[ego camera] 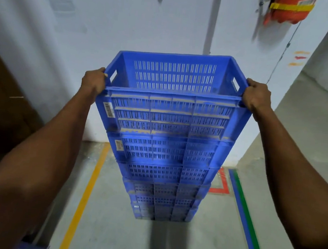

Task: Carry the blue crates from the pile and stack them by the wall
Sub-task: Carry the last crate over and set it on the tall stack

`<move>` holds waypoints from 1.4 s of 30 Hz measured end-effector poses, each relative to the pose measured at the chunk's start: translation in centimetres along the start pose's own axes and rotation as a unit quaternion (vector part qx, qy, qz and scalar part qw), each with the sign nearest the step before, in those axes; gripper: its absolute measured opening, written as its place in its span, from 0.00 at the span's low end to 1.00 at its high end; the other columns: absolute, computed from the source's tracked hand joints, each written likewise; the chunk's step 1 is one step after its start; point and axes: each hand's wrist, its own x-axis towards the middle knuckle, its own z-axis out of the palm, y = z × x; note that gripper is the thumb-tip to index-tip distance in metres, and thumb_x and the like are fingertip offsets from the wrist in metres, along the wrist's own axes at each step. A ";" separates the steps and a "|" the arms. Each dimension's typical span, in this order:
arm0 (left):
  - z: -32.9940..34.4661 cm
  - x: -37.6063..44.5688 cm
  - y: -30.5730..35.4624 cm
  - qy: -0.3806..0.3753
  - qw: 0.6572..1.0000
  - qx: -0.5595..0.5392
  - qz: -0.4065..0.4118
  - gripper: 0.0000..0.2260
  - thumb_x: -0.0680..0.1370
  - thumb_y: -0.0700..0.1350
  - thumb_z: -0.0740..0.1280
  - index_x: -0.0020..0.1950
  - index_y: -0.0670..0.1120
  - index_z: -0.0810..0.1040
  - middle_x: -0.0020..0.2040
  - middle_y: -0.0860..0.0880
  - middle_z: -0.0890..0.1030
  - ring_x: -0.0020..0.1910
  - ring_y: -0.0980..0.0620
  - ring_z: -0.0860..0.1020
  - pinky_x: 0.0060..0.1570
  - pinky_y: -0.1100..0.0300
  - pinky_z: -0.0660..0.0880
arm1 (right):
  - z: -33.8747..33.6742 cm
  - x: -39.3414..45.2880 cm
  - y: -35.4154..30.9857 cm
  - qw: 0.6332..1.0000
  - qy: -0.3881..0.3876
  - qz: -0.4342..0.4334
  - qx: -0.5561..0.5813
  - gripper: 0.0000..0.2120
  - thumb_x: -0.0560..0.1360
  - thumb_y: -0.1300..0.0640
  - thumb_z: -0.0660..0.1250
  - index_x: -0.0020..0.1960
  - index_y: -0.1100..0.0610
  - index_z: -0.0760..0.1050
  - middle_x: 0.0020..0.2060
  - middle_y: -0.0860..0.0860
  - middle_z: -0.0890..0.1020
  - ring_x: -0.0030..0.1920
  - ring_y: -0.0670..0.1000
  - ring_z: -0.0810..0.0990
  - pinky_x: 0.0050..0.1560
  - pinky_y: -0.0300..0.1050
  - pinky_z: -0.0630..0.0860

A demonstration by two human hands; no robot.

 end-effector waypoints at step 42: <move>2.6 -0.1 0.7 0.034 0.997 0.062 0.023 0.11 0.82 0.44 0.56 0.57 0.47 0.78 0.51 0.41 0.78 0.48 0.38 0.77 0.46 0.50 0.72 | -1.0 3.2 0.7 0.999 -0.018 0.029 -0.016 0.28 0.72 0.62 0.60 0.69 0.47 0.79 0.61 0.55 0.82 0.53 0.60 0.83 0.53 0.54 0.83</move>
